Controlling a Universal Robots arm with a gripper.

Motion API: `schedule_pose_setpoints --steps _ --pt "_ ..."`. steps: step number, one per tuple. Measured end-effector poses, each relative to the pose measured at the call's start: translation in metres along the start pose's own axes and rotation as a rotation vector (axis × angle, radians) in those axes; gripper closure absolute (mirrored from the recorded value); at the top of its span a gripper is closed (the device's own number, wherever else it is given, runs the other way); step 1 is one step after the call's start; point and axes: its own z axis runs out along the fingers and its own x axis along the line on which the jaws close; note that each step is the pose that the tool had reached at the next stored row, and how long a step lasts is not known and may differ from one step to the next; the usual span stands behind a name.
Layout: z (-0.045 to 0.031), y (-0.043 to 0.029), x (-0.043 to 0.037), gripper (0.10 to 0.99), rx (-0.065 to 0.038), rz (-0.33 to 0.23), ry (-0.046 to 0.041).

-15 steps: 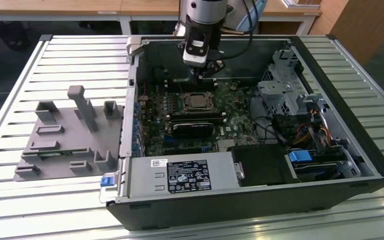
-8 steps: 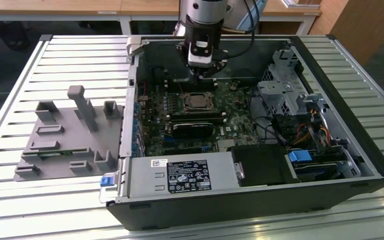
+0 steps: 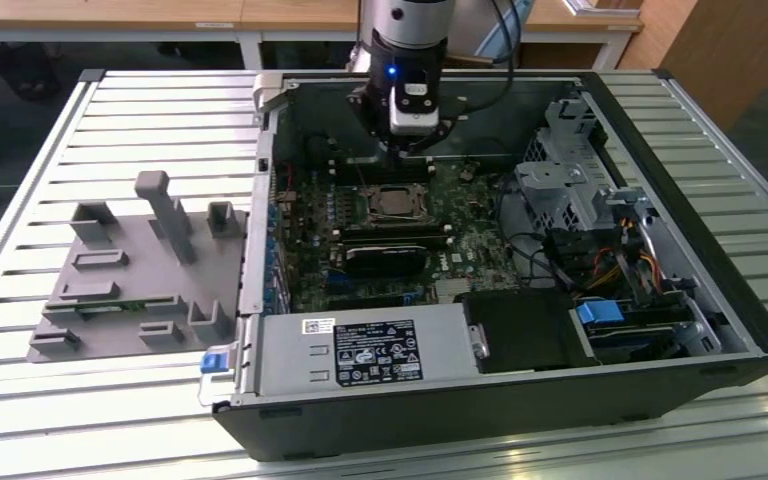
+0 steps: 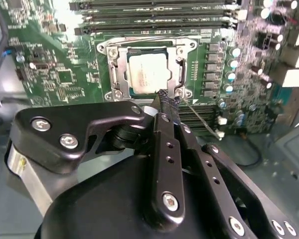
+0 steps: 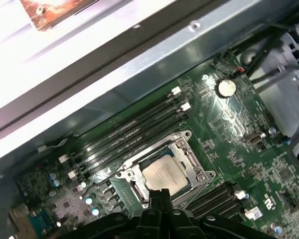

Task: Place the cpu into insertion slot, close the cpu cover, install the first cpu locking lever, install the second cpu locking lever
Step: 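Install the first cpu locking lever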

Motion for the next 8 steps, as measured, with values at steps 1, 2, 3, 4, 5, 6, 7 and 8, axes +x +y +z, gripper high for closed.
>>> schedule_pose_setpoints --steps 1,2,3,4,5,6,7,8 --pt "0.0000 0.0000 0.0000 0.980 0.001 -0.020 0.0003" --pt "0.0000 0.0000 0.0000 0.980 0.001 -0.036 0.0006" --pt "0.0000 0.0000 0.0000 0.980 0.001 -0.052 0.0008" --pt "0.0000 0.0000 0.0000 0.980 0.002 -0.065 0.0010" --pt "0.0000 0.0000 0.0000 0.980 0.002 -0.076 0.0011" --pt "0.0000 0.0000 0.0000 0.980 0.002 -0.085 0.0012" --pt "0.0000 0.0000 0.0001 0.980 0.002 -0.094 0.0012" --pt "0.0000 -0.0003 0.0004 0.980 0.002 -0.099 0.0012"
